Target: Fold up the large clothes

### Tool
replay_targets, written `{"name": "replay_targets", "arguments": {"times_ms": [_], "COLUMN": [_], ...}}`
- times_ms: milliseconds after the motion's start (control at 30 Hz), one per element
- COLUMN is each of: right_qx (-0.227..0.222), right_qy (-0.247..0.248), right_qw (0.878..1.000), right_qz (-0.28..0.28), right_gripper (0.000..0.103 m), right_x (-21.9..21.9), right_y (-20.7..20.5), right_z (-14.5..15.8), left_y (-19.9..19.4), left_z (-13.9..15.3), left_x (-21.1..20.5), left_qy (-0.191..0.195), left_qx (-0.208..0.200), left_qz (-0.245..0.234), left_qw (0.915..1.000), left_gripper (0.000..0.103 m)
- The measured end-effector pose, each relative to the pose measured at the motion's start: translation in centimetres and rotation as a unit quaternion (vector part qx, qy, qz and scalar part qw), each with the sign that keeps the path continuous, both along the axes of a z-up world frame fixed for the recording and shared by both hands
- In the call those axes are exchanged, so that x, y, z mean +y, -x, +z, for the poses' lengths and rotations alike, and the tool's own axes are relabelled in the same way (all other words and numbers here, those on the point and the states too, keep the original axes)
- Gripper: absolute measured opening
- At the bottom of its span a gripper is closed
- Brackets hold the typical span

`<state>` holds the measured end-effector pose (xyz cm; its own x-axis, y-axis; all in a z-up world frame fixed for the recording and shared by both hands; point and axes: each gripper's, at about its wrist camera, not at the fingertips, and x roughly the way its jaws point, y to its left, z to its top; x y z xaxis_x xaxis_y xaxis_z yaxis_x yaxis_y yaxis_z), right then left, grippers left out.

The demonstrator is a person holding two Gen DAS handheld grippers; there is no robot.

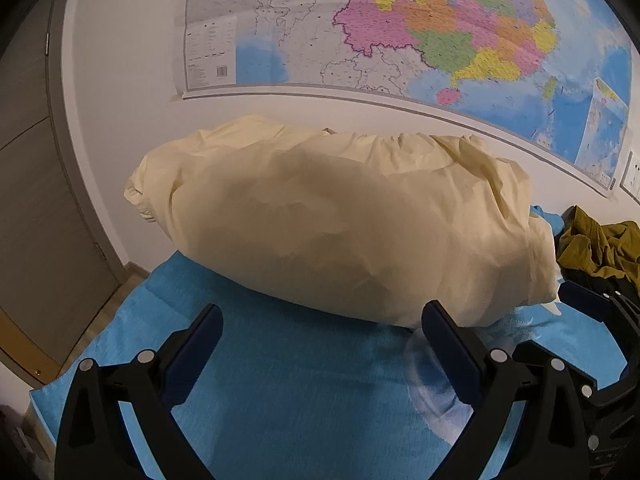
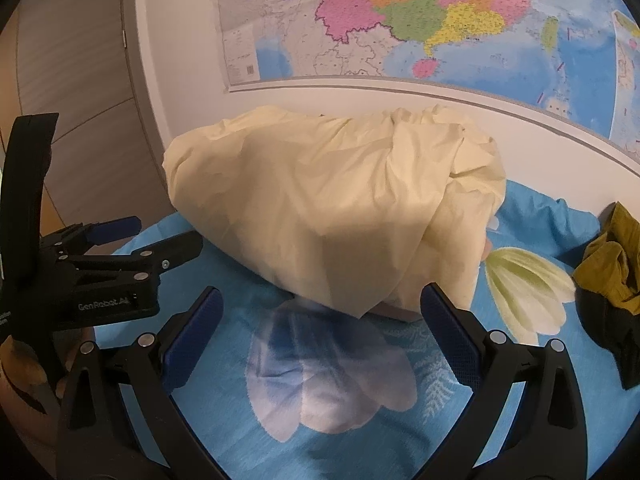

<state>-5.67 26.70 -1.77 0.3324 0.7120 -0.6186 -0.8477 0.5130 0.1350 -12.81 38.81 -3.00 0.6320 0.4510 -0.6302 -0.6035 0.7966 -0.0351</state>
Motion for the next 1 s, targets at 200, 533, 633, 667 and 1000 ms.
{"name": "replay_targets", "arguments": {"times_ms": [200,533,633,667,1000], "right_qx": [0.000,0.009,0.011,0.010,0.014], "right_qy": [0.000,0.001,0.000,0.000,-0.005], "right_qw": [1.000,1.000,1.000,1.000,1.000], "right_qz": [0.001,0.001,0.002,0.001,-0.006], "right_gripper": [0.097,0.097,0.097,0.097,0.097], "right_x": [-0.3,-0.8,-0.9,-0.9,-1.6], "right_y": [0.6,1.1,1.3,1.3,1.6], "right_z": [-0.1,-0.5,-0.5,-0.5,-0.6], "left_y": [0.4,0.8,0.9,1.0,1.2], "left_z": [-0.5,-0.7,-0.6,-0.6,-0.4], "left_x": [-0.6,-1.5,-1.6,-1.6,-2.1], "left_qy": [0.002,0.000,-0.002,-0.002,-0.007], "left_qx": [0.004,0.008,0.008,0.007,0.005], "left_qz": [0.000,0.001,0.003,0.005,0.008], "left_qw": [1.0000,1.0000,1.0000,1.0000,0.9999], "left_gripper": [0.096,0.096,0.096,0.096,0.096]}}
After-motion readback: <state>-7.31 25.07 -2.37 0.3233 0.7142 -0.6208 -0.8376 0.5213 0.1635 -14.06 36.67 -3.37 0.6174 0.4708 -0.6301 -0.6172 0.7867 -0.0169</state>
